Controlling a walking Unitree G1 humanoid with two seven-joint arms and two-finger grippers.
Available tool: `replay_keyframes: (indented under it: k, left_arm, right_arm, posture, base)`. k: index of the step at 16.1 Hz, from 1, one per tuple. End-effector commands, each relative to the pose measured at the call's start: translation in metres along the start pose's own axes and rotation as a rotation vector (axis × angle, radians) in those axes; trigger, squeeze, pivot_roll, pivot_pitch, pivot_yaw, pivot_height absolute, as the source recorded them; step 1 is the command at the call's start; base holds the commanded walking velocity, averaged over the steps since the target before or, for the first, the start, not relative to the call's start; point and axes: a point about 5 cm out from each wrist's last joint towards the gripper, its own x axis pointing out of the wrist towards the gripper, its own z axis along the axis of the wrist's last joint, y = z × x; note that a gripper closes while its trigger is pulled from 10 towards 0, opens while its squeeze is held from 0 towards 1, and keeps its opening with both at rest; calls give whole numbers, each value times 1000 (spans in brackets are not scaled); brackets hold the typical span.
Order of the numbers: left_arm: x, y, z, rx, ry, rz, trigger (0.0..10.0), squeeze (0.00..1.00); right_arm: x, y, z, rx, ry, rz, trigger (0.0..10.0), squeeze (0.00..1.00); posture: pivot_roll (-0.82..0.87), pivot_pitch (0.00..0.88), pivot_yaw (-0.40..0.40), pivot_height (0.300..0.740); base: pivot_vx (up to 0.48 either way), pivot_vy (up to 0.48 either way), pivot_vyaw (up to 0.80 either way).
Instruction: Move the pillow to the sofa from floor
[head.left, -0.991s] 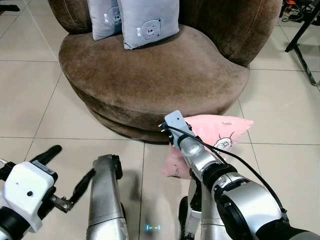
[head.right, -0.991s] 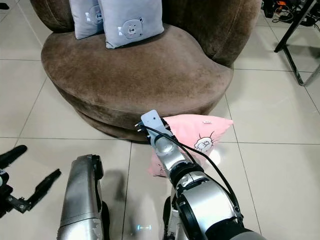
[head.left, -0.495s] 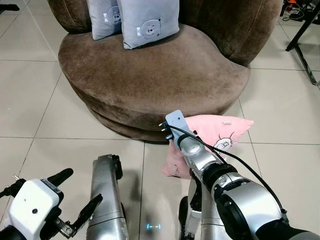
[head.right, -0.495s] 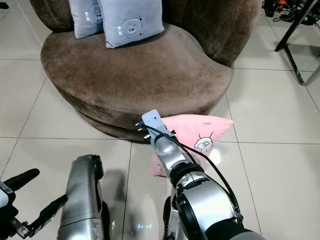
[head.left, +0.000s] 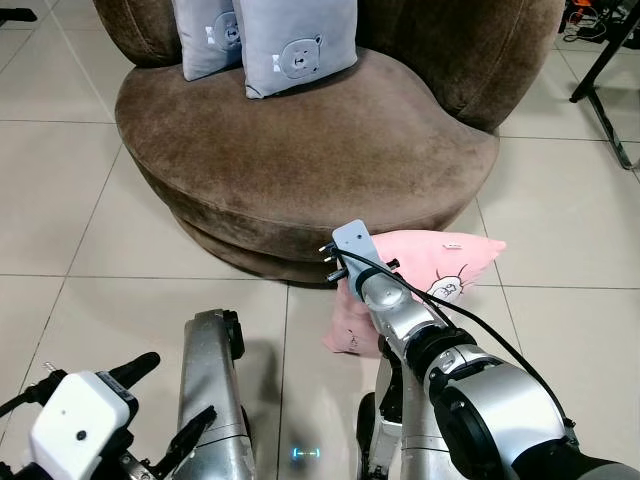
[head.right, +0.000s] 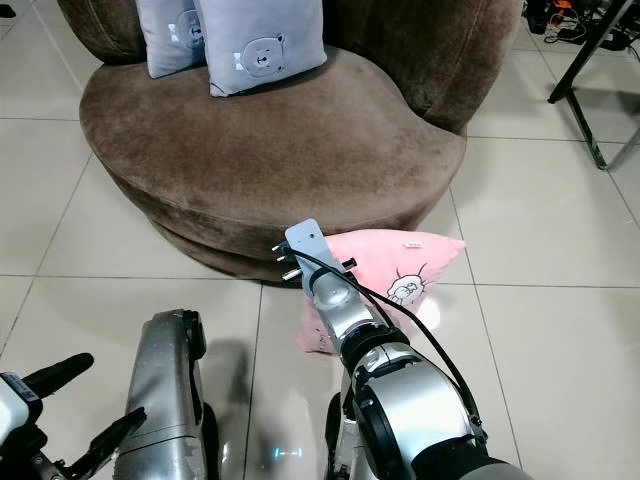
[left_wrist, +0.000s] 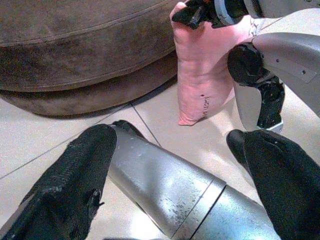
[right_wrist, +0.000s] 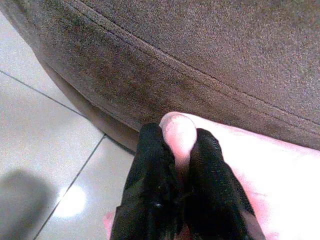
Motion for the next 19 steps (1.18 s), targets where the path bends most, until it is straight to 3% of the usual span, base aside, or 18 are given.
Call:
replay_keyframes:
  k: [1,6,9,10,12,15,19]
  left_arm:
    - [0,-4,-3,-8,9,-5,10000,855]
    - [18,-6,-16,-38,-24,15,10000,855]
    - [32,-7,-23,-55,-56,49,10000,859]
    - [37,-8,-24,-64,-83,93,10000,859]
    - [39,-9,-25,-87,-104,134,10000,859]
    - [56,-6,-26,-114,-157,231,10000,855]
    - [71,11,-15,-72,-232,361,10000,855]
  right_arm:
    - [0,3,-3,32,14,25,0,0]
    - [-1,-7,-2,121,-32,57,0,0]
    - [-3,-30,10,255,-150,17,0,0]
    - [-7,-46,18,295,-250,-2,0,0]
    - [-13,-58,25,314,-343,-15,0,0]
    - [-40,-78,50,284,-534,-17,0,0]
    - [-84,-97,78,294,-658,-86,0,0]
  posture:
    - [344,184,-52,440]
    - [290,109,-96,440]
    - [251,54,-128,440]
    - [237,31,-136,440]
    - [225,16,-136,440]
    - [185,0,-133,440]
    - [185,0,-135,440]
  base:
    - [0,0,0]
    - [0,0,0]
    - [0,0,0]
    - [0,0,0]
    - [0,0,0]
    - [0,0,0]
    - [0,0,0]
